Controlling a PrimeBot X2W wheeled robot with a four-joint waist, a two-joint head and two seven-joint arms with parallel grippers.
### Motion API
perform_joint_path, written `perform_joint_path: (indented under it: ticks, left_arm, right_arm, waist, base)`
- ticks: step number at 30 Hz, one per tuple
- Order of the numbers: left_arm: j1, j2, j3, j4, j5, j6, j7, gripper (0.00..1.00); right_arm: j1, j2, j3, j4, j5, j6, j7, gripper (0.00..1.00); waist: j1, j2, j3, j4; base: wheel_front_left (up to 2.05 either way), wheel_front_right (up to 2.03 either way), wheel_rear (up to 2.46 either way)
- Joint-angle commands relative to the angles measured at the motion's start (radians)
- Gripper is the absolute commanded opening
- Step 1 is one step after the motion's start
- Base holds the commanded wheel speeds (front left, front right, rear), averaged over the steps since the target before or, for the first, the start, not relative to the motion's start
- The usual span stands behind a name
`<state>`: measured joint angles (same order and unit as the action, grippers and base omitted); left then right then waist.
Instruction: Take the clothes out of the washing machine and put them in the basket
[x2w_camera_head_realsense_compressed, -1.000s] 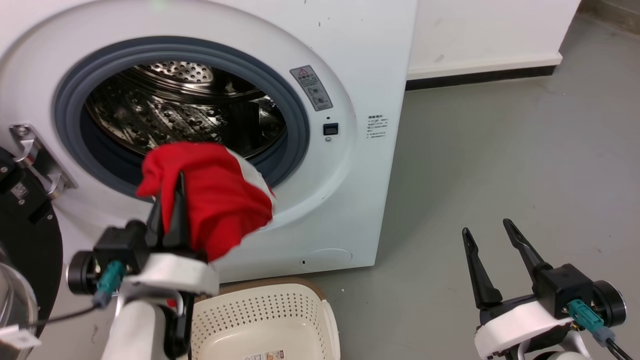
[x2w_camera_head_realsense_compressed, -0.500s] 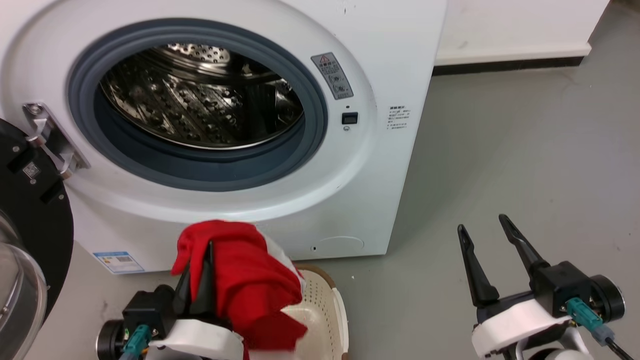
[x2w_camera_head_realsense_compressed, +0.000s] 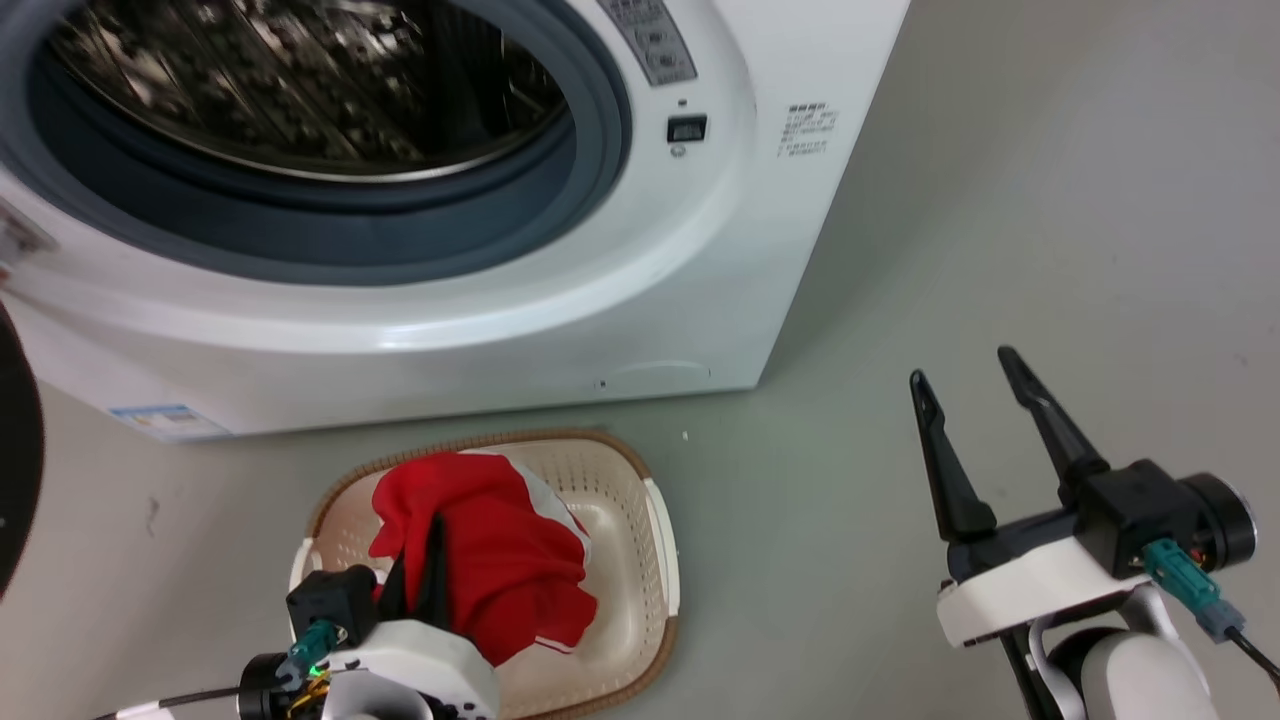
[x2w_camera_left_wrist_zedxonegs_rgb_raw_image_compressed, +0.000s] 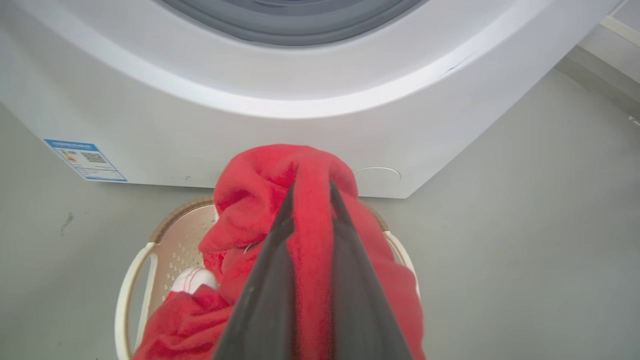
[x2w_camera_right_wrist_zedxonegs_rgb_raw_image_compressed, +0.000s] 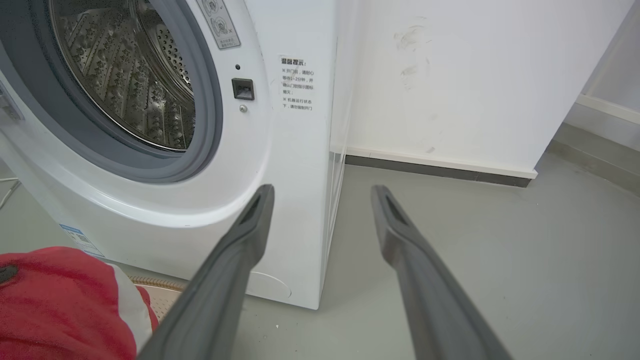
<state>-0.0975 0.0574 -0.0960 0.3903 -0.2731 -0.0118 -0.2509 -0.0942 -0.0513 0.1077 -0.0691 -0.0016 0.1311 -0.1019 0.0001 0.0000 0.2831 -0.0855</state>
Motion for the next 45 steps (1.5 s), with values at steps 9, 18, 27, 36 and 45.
perform_joint_path:
  ticks: [9, 18, 27, 36, 45]
  left_arm:
    - [-0.203, 0.015, 0.041, 0.25, -0.007, -0.023, -0.016, 0.0]
    - [-0.378, 0.042, 0.097, 0.43, 0.013, -0.031, -0.014, 0.0]
    - [-0.511, 0.074, 0.127, 0.624, 0.02, -0.027, -0.014, 0.0]
    - [-0.587, 0.089, 0.15, 0.781, 0.0, -0.016, -0.014, 0.0]
    - [-0.625, 0.093, 0.143, 0.867, -0.012, -0.017, -0.006, 1.0]
  right_arm:
    - [-0.106, 0.002, 0.018, -0.022, -0.013, -0.001, -0.015, 1.0]
    - [-0.177, 0.002, 0.042, -0.021, -0.006, -0.001, -0.037, 1.0]
    - [-0.237, 0.002, 0.078, -0.003, 0.005, -0.001, -0.065, 1.0]
    - [-0.261, 0.002, 0.092, 0.019, 0.019, -0.001, -0.083, 1.0]
    - [-0.275, 0.002, 0.099, 0.049, 0.018, -0.001, -0.092, 1.0]
  waist:
    - [-0.0001, 0.0, 0.245, -0.048]
    - [-0.0001, 0.0, 0.415, -0.094]
    - [-0.0001, 0.0, 0.524, -0.132]
    - [-0.0001, 0.0, 0.564, -0.146]
    - [-0.0001, 0.0, 0.529, -0.141]
  base:
    - [0.0, 0.0, 0.0]
    - [0.0, 0.0, 0.0]
    - [0.0, 0.0, 0.0]
    - [0.0, 0.0, 0.0]
    - [0.0, 0.0, 0.0]
